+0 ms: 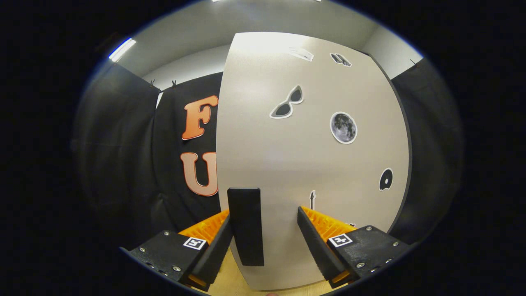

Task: Open the shoe cabinet door, grab the shoes and put them into the shoe cabinet, then close the shoe cabinet door.

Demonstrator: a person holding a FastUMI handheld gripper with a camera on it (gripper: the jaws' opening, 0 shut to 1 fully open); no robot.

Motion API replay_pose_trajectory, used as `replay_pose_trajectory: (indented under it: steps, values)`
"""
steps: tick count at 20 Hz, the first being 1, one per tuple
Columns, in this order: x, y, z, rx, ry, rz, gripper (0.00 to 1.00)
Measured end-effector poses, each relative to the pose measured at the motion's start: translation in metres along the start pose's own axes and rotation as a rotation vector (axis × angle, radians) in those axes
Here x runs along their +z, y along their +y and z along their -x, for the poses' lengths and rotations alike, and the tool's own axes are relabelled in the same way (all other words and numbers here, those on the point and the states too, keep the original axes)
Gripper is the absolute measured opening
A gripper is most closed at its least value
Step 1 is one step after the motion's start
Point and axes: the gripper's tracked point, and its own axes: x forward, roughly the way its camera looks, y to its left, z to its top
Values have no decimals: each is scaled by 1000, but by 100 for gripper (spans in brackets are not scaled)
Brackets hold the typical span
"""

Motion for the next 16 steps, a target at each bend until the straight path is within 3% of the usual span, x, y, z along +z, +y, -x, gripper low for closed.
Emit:
replay_pose_trajectory:
  steps: [9, 16]
  values:
    - [-2, -5, -6, -48, 11, -7, 93]
    - [7, 3, 15, -19, -16, -13, 93]
